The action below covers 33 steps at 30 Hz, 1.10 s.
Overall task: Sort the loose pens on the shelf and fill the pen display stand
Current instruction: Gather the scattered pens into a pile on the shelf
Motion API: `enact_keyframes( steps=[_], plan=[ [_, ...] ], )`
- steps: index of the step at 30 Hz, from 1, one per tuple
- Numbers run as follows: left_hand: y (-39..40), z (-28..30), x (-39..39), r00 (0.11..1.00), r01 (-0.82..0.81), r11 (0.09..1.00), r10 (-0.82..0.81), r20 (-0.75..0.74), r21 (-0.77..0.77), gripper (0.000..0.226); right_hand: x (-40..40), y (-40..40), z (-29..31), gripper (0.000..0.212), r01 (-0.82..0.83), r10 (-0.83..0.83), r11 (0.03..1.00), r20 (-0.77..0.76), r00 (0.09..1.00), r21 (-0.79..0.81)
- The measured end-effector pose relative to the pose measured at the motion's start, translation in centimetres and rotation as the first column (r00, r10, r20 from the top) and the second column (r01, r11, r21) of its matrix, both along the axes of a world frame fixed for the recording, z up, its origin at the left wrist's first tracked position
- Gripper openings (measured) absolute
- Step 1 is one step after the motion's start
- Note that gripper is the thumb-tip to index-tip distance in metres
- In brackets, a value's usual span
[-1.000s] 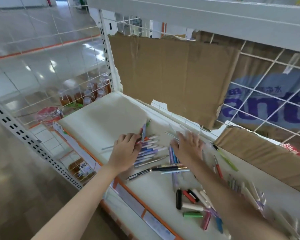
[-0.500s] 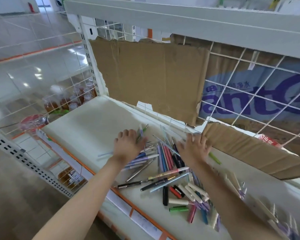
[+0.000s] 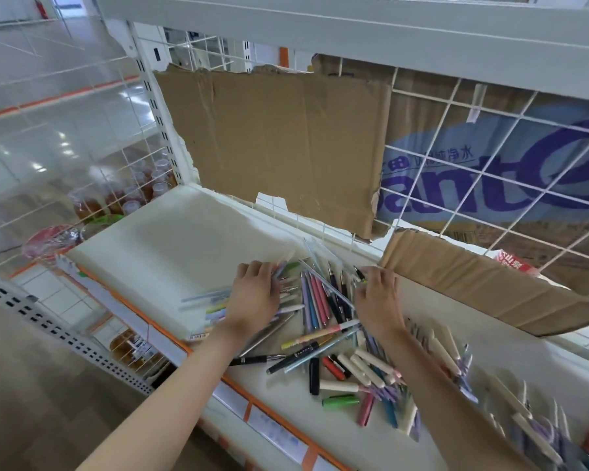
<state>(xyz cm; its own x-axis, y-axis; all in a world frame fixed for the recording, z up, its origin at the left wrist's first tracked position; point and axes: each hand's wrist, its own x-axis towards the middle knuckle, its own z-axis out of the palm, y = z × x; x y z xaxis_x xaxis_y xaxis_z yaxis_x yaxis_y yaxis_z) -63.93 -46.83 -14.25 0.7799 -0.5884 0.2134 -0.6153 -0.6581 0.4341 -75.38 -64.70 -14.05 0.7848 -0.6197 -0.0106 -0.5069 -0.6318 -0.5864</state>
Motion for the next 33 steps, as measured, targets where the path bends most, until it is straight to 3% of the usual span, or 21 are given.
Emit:
enact_keyframes(
  steps=[5, 9, 14, 18, 22, 26, 29, 33],
  plan=[
    [-0.5, -0.2, -1.2, 0.999, -0.038, 0.999, 0.04, -0.035, 0.034, 0.045, -0.5, 0.1, 0.6, 0.04, -0.071, 0.072, 0.994, -0.009, 0.997, 0.077],
    [-1.0, -0.4, -2.1, 0.999, -0.004, 0.997, 0.0, 0.045, 0.08, 0.048, -0.6, -0.3, 0.3, 0.04, -0.107, 0.107, 0.994, -0.019, 0.994, 0.0],
    [-1.2, -0.3, -2.2, 0.999, -0.006, 0.998, 0.004, 0.035, 0.062, 0.046, 2.0, -1.3, 0.4, 0.041, -0.138, 0.132, 0.986, -0.061, 0.989, -0.099],
    [-1.4, -0.4, -2.6, 0.998, -0.021, 0.996, 0.016, 0.065, 0.084, 0.048, 5.3, -0.4, 1.0, 0.044, -0.192, 0.153, 0.951, -0.17, 0.974, -0.244],
    [-1.1, -0.3, -2.4, 0.999, -0.01, 0.997, 0.006, 0.043, 0.078, 0.048, 8.0, 0.6, 1.6, 0.038, -0.181, 0.088, 0.923, -0.27, 0.959, -0.34],
    [-0.6, -0.4, -2.1, 0.999, 0.011, 0.996, -0.014, 0.03, 0.093, 0.052, 9.6, 0.8, 2.3, 0.027, -0.167, 0.049, 0.937, -0.357, 0.933, -0.308],
    [0.0, -0.5, -1.7, 0.998, 0.053, 0.995, -0.054, 0.009, 0.081, 0.052, 9.8, 0.7, 2.7, 0.012, -0.149, 0.058, 0.953, -0.324, 0.944, -0.265],
    [0.1, -0.4, -1.4, 0.995, 0.096, 0.994, -0.096, -0.006, 0.051, 0.047, 9.5, 0.5, 2.9, 0.007, -0.182, 0.114, 0.946, -0.251, 0.961, -0.269]
  ],
)
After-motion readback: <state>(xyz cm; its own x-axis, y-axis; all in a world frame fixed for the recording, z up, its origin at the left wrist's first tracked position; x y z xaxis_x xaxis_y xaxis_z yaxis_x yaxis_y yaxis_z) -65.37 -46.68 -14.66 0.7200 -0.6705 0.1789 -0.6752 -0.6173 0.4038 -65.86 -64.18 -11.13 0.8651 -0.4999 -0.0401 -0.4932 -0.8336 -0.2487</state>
